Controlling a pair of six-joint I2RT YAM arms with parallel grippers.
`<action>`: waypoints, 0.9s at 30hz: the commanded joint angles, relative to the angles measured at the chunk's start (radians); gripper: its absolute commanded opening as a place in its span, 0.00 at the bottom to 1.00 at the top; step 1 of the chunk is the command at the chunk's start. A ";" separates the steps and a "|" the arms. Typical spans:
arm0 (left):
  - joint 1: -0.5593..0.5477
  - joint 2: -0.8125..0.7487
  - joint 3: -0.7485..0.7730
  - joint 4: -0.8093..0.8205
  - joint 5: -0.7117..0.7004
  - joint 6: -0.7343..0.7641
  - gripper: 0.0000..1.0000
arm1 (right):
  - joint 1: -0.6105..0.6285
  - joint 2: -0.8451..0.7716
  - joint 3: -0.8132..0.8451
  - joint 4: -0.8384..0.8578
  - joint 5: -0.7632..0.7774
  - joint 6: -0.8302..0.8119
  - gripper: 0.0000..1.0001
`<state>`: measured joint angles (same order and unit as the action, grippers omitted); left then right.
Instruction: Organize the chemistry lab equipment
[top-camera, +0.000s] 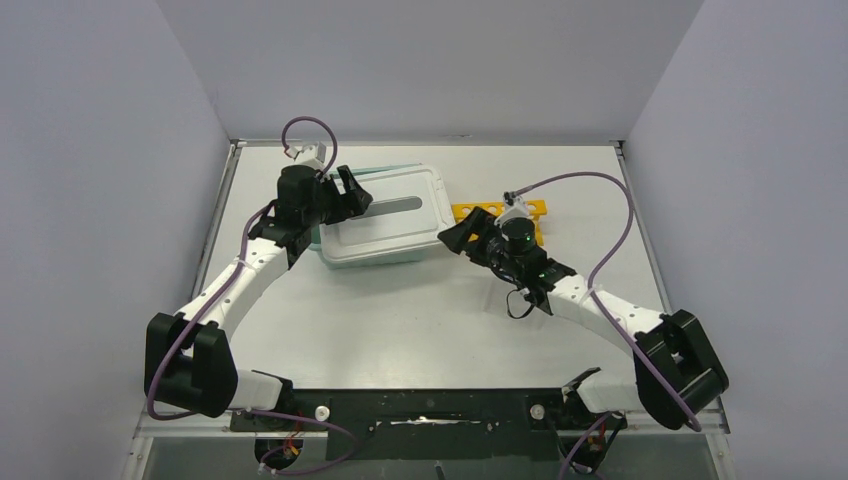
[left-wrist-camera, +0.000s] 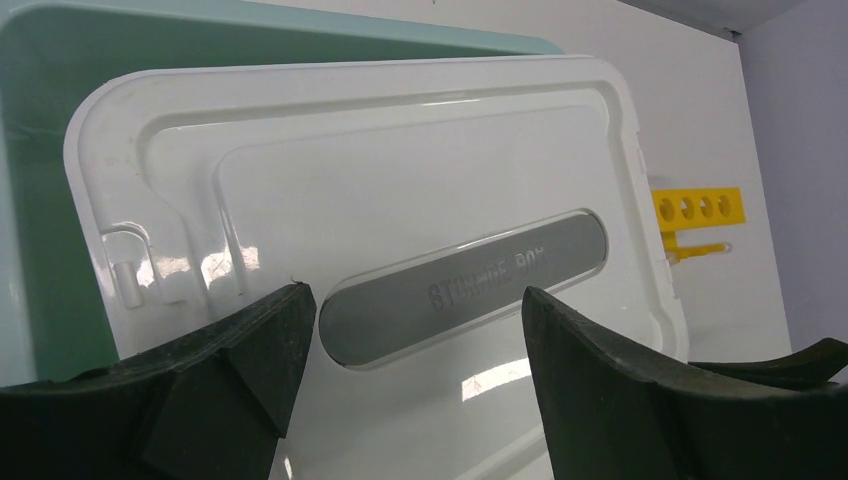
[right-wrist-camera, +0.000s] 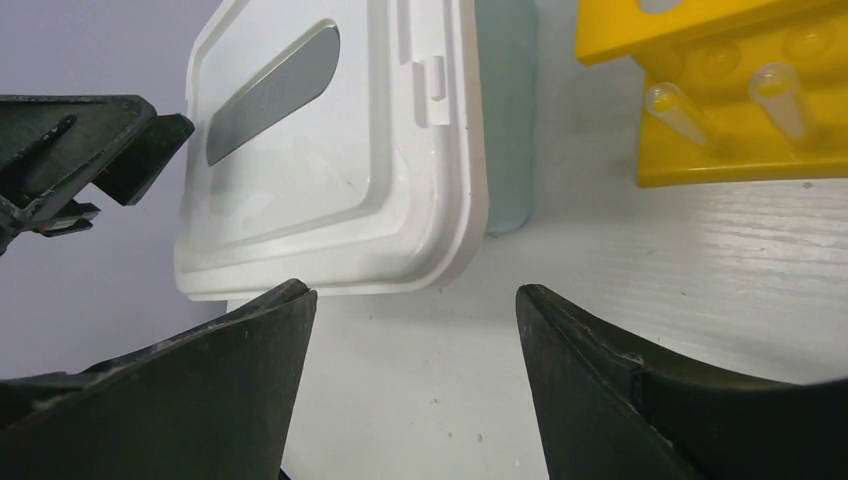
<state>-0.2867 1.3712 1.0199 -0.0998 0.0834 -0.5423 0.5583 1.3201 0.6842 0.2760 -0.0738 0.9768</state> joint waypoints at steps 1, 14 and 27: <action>-0.003 -0.032 0.049 0.051 -0.007 0.011 0.76 | 0.007 -0.071 0.009 -0.061 0.108 -0.070 0.70; 0.025 -0.092 0.135 -0.094 -0.120 0.089 0.77 | 0.008 0.011 0.177 -0.211 0.239 -0.278 0.01; 0.224 -0.062 0.094 -0.200 -0.137 0.050 0.76 | 0.009 0.112 0.279 -0.253 0.257 -0.362 0.01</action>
<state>-0.0792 1.3037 1.1164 -0.2752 -0.0204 -0.4904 0.5583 1.4204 0.9108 0.0013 0.1726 0.6537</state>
